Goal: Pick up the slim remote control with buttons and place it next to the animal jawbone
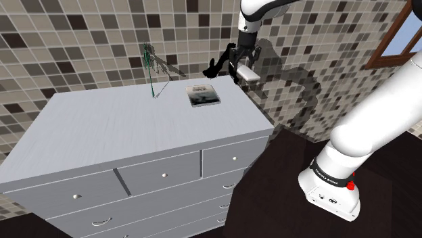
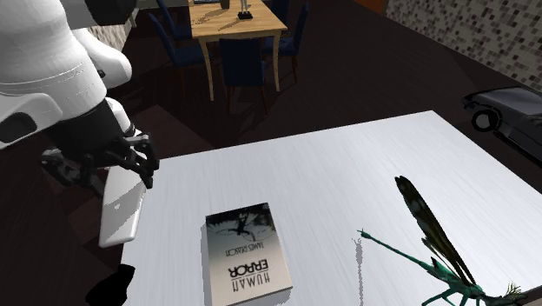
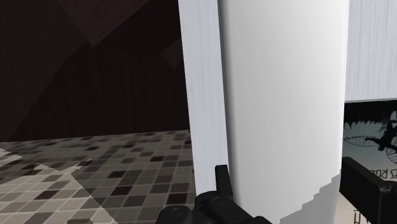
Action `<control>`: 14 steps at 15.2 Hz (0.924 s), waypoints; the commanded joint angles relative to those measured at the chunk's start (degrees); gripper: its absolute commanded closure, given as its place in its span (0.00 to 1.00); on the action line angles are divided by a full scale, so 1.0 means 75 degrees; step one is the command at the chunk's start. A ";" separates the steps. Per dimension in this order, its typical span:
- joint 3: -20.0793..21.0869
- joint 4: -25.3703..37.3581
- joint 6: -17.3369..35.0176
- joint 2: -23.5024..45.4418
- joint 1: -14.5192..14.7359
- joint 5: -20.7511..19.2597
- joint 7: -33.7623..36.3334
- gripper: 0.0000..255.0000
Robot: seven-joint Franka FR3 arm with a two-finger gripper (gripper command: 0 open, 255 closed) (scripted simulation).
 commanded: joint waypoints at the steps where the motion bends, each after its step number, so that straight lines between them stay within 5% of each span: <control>1: -0.0001 -0.0176 0.0229 0.0046 -0.0002 -0.0003 -0.0003 1.00; 14: 0.0018 -0.1092 0.1573 0.0476 0.0000 -0.0034 0.0028 1.00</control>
